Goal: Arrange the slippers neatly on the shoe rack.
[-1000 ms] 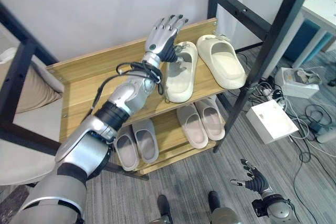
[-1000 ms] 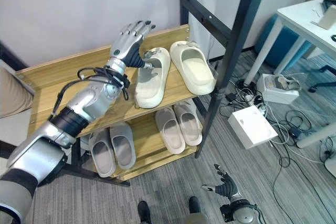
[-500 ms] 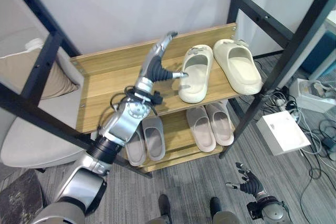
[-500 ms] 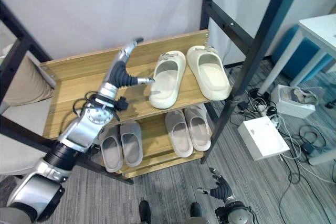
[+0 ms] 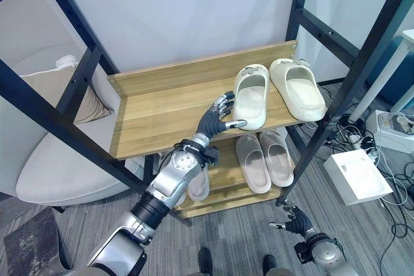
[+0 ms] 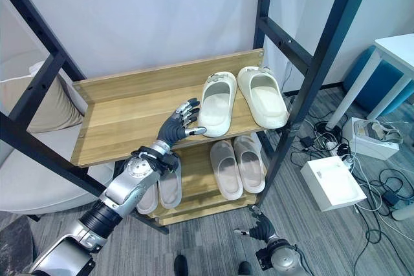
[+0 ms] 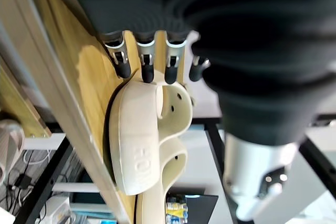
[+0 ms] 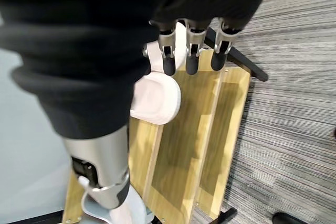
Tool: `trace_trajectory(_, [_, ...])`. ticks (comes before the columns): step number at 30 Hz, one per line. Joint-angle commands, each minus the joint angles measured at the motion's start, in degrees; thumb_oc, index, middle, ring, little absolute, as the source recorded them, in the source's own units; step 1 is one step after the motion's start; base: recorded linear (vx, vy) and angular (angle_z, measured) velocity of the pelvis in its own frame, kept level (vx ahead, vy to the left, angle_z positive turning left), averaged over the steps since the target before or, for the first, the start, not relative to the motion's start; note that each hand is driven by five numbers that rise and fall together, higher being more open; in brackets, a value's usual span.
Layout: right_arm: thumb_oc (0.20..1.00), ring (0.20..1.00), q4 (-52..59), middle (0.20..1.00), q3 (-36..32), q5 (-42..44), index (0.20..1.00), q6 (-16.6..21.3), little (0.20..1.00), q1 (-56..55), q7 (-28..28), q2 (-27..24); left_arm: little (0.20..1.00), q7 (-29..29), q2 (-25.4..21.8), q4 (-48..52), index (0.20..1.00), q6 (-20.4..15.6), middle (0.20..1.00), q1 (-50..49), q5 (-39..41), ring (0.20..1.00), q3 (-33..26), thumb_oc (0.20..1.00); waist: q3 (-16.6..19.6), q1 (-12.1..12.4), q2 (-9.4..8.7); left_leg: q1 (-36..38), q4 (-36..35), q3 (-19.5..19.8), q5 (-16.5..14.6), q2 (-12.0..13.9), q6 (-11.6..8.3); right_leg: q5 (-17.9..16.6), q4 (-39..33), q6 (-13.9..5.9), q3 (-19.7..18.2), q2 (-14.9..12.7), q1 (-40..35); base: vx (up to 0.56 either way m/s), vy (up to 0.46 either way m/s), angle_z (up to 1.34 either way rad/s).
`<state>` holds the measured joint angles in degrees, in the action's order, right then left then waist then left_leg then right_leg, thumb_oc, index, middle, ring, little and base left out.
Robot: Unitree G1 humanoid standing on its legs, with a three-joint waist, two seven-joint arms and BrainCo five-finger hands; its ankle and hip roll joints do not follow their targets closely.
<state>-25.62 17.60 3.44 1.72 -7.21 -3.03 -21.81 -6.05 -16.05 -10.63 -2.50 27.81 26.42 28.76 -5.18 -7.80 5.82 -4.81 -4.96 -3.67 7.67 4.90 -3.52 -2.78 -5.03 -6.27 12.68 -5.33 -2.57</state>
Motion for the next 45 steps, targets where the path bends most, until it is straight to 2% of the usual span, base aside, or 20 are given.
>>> trace_trajectory(1, [1.000, 1.000, 1.23, 1.000, 1.07, 1.50, 1.000, 0.74, 1.000, 2.87, -0.55, 0.94, 1.000, 1.85, 4.10, -6.39, 1.000, -0.70, 1.000, 8.51, 2.70, 1.000, 2.88, 1.000, -1.06, -0.35, -2.37, 6.30, -0.04, -0.52, -5.52, 1.33, -2.42, 2.12, 0.03, -1.58, 1.77, -0.65, 1.59, 0.00, 0.000, 0.00])
trace_trajectory(2, [1.000, 1.000, 0.95, 1.000, 1.36, 1.69, 1.000, 0.61, 1.000, 3.45, -0.87, 0.95, 1.000, 1.51, 6.19, -7.58, 1.000, -0.73, 1.000, 9.65, 3.69, 1.000, 3.95, 1.000, -1.06, -0.60, -2.33, 6.45, -0.04, -0.56, -5.52, 1.34, -2.43, 2.18, 0.03, -1.59, 1.84, -0.64, 1.52, 0.00, 0.000, 0.00])
trace_trajectory(8, [1.000, 1.000, -0.46, 1.000, 1.95, 2.67, 1.000, 0.89, 1.000, 4.99, -2.03, 1.79, 1.000, -0.25, 10.60, -12.85, 1.000, -1.26, 1.000, 12.58, 3.20, 1.000, 5.30, 1.000, -1.11, -1.29, -2.21, 6.75, -0.04, -0.79, -5.51, 1.28, -2.41, 2.31, 0.03, -1.65, 1.71, -0.71, 1.25, 0.00, 0.000, 0.00])
trace_trajectory(21, [1.000, 1.000, -5.12, 1.000, 3.25, 4.32, 1.000, 1.62, 1.000, 8.25, -4.36, 2.91, 1.000, -5.48, 12.46, -19.75, 1.000, -2.60, 1.000, 17.05, -0.74, 1.000, 3.29, 1.000, -1.21, -1.81, -2.36, 6.45, -0.04, -0.98, -5.33, 1.19, -2.49, 2.16, 0.03, -1.75, 1.73, -0.82, 1.47, 0.00, 0.000, 0.00])
trace_trajectory(23, [1.000, 1.000, -5.42, 1.000, 2.92, 4.29, 1.000, 1.92, 1.000, 7.79, -4.53, 3.09, 1.000, -6.85, 10.57, -17.25, 1.000, -3.27, 1.000, 17.22, -2.92, 1.000, 2.12, 1.000, -1.18, -1.51, -2.46, 6.45, -0.04, -0.90, -5.45, 1.14, -2.47, 2.11, 0.03, -1.77, 1.76, -0.91, 1.40, 0.00, 0.000, 0.00])
trace_trajectory(26, [1.000, 1.000, -3.54, 1.000, 1.50, 3.88, 1.000, 3.15, 1.000, 4.54, -4.19, 2.70, 1.000, -8.17, 4.46, -5.80, 1.000, -5.60, 1.000, 13.64, -5.34, 1.000, -2.38, 1.000, -1.14, -0.69, -2.90, 6.48, -0.04, -0.32, -5.52, 1.11, -2.49, 2.26, 0.03, -1.76, 2.34, -0.94, 1.04, 0.00, -0.006, -0.01])
trace_trajectory(27, [1.000, 1.000, -2.58, 1.000, 0.61, 3.74, 1.000, 3.62, 1.000, 3.35, -3.96, 2.33, 1.000, -9.12, 1.49, -0.94, 1.000, -7.04, 1.000, 11.82, -5.11, 1.000, -5.56, 1.000, -1.09, -0.13, -3.09, 6.47, -0.04, -0.08, -5.50, 1.04, -2.52, 2.33, 0.03, -1.74, 2.65, -0.99, 0.89, 0.00, 0.000, 0.00])
trace_trajectory(32, [1.000, 1.000, -1.87, 1.000, -0.47, 3.10, 1.000, 4.02, 1.000, 1.99, -3.46, 1.99, 1.000, -9.55, -1.67, 8.46, 1.000, -9.88, 1.000, 8.24, -2.14, 1.000, -11.27, 1.000, -1.02, 0.89, -3.45, 6.46, -0.04, 0.54, -5.52, 0.99, -2.60, 2.44, 0.03, -1.74, 3.14, -1.00, 0.53, 0.00, 0.003, 0.03])
trace_trajectory(34, [1.000, 1.000, -2.24, 1.000, -1.13, 3.12, 1.000, 4.02, 1.000, 1.77, -2.93, 1.94, 1.000, -6.48, -3.56, 18.04, 1.000, -11.44, 1.000, 6.80, 1.82, 1.000, -13.07, 1.000, -0.88, 1.66, -3.64, 6.33, -0.04, 0.96, -5.57, 0.95, -2.56, 2.37, 0.03, -1.81, 3.48, -1.17, 0.43, 0.00, 0.012, 0.11])
trace_trajectory(35, [1.000, 1.000, -2.25, 1.000, -1.09, 3.12, 1.000, 4.03, 1.000, 1.76, -2.92, 1.95, 1.000, -6.44, -3.61, 18.23, 1.000, -11.34, 1.000, 6.66, 1.86, 1.000, -13.14, 1.000, -0.85, 1.62, -3.64, 6.34, -0.04, 0.96, -5.58, 0.95, -2.56, 2.38, 0.03, -1.82, 3.49, -1.17, 0.43, -0.01, 0.012, 0.21])
trace_trajectory(37, [1.000, 1.000, -3.40, 1.000, -0.93, 2.83, 1.000, 3.69, 1.000, 2.31, -2.24, 2.16, 1.000, -1.62, -4.86, 26.35, 1.000, -11.71, 1.000, 5.55, 4.57, 1.000, -11.54, 1.000, -0.73, 2.42, -3.88, 6.19, -0.02, 1.40, -5.73, 0.82, -2.45, 2.34, 0.03, -1.83, 3.87, -1.30, 0.30, -0.01, 0.011, 0.18])
trace_trajectory(38, [1.000, 1.000, -3.43, 1.000, -0.91, 2.83, 1.000, 3.71, 1.000, 2.31, -2.24, 2.20, 1.000, -1.58, -4.91, 26.48, 1.000, -11.63, 1.000, 5.46, 4.61, 1.000, -11.58, 1.000, -0.71, 2.41, -3.91, 6.19, -0.02, 1.41, -5.73, 0.82, -2.45, 2.35, 0.03, -1.83, 3.88, -1.30, 0.29, 0.00, 0.013, 0.07])
trace_trajectory(42, [1.000, 1.000, -5.60, 1.000, -0.49, 2.21, 1.000, 3.64, 1.000, 3.82, -1.93, 3.38, 1.000, 4.96, -6.91, 38.87, 1.000, -11.76, 1.000, 2.59, 7.82, 1.000, -9.54, 1.000, -0.61, 4.04, -4.20, 6.07, 0.11, 2.27, -6.03, 0.45, -2.24, 2.42, 0.03, -1.93, 4.59, -1.51, -0.09, 0.00, 0.019, 0.04])
trace_trajectory(44, [1.000, 1.000, -7.06, 1.000, 0.26, 2.32, 1.000, 3.60, 1.000, 5.72, -1.97, 4.48, 1.000, 8.46, -7.05, 42.99, 1.000, -11.00, 1.000, 1.38, 10.38, 1.000, -6.58, 1.000, -0.41, 5.13, -4.43, 6.01, 0.21, 2.92, -6.16, 0.19, -2.08, 2.41, 0.03, -1.87, 5.11, -1.69, -0.40, 0.00, 0.024, 0.14])
trace_trajectory(45, [1.000, 1.000, -7.11, 1.000, 0.27, 2.31, 1.000, 3.63, 1.000, 5.74, -1.97, 4.53, 1.000, 8.49, -7.09, 43.05, 1.000, -10.96, 1.000, 1.35, 10.40, 1.000, -6.59, 1.000, -0.42, 5.12, -4.47, 6.02, 0.22, 2.93, -6.16, 0.18, -2.08, 2.42, 0.03, -1.88, 5.12, -1.69, -0.42, -0.01, 0.022, 0.25])
